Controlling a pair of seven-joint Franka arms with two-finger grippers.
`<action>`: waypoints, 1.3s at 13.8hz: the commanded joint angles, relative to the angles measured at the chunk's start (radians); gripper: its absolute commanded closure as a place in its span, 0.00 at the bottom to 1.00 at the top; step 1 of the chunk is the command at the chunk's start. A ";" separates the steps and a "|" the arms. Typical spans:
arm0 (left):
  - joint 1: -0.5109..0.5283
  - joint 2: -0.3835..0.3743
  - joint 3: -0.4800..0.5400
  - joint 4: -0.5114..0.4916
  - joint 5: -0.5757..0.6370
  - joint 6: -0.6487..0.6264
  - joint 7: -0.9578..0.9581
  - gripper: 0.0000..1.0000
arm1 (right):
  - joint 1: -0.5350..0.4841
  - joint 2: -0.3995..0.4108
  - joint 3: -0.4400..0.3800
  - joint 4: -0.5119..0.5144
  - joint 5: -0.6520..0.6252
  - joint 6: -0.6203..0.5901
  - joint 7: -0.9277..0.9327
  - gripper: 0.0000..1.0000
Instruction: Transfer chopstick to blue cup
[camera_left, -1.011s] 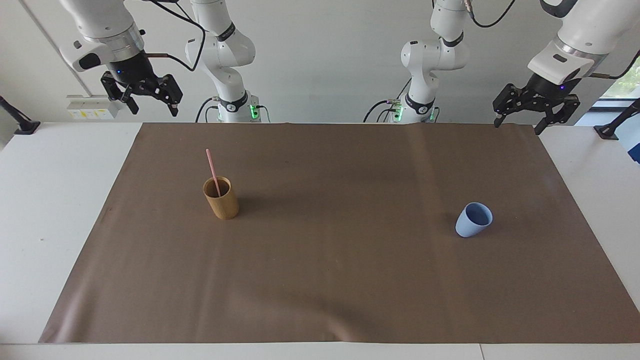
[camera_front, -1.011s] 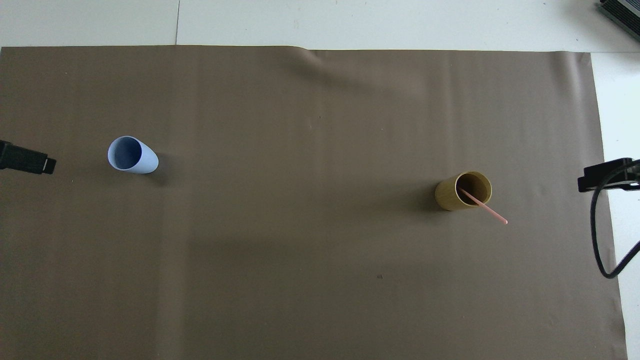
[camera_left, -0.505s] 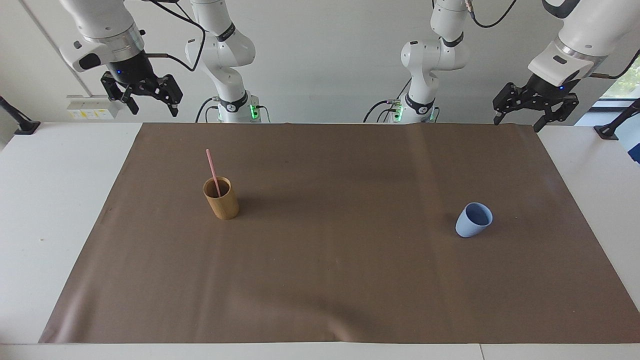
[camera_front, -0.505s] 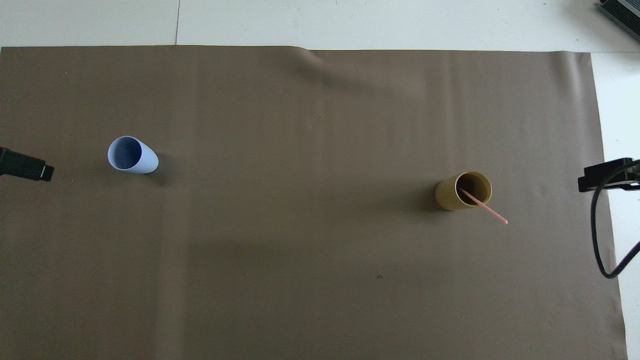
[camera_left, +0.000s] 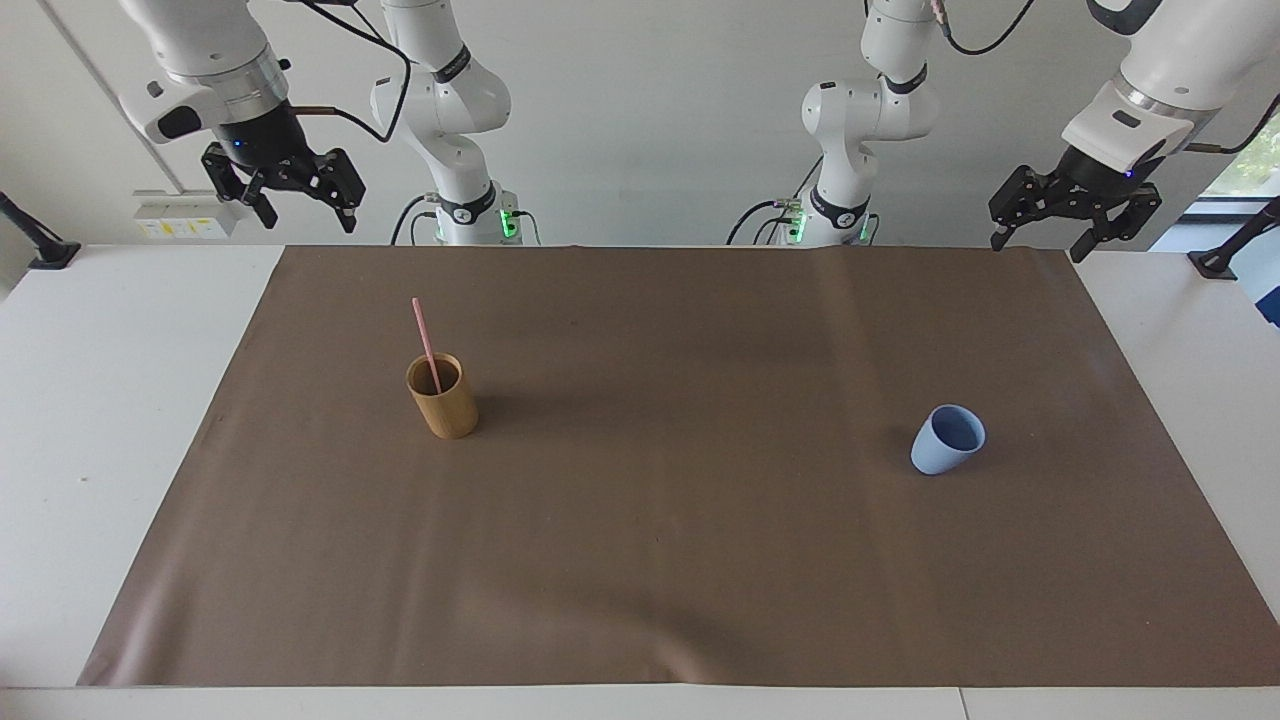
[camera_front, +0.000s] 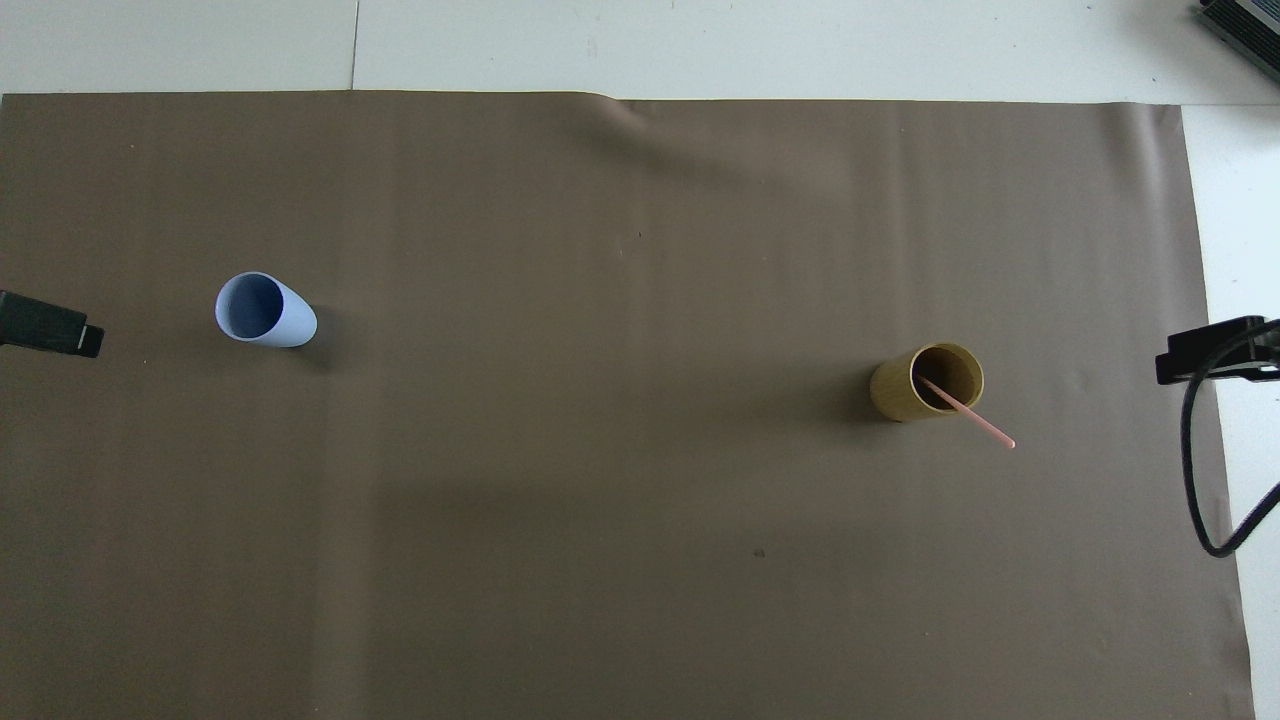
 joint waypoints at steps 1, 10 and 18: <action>0.014 -0.020 -0.002 -0.030 0.018 0.021 -0.023 0.00 | -0.016 -0.011 0.008 -0.004 -0.005 -0.004 -0.024 0.00; 0.014 -0.022 -0.003 -0.030 0.016 0.042 -0.022 0.00 | -0.014 -0.011 0.008 -0.004 -0.005 -0.004 -0.024 0.00; 0.015 -0.010 -0.002 -0.022 0.016 0.077 -0.022 0.00 | -0.014 -0.011 0.008 -0.004 -0.005 -0.004 -0.024 0.00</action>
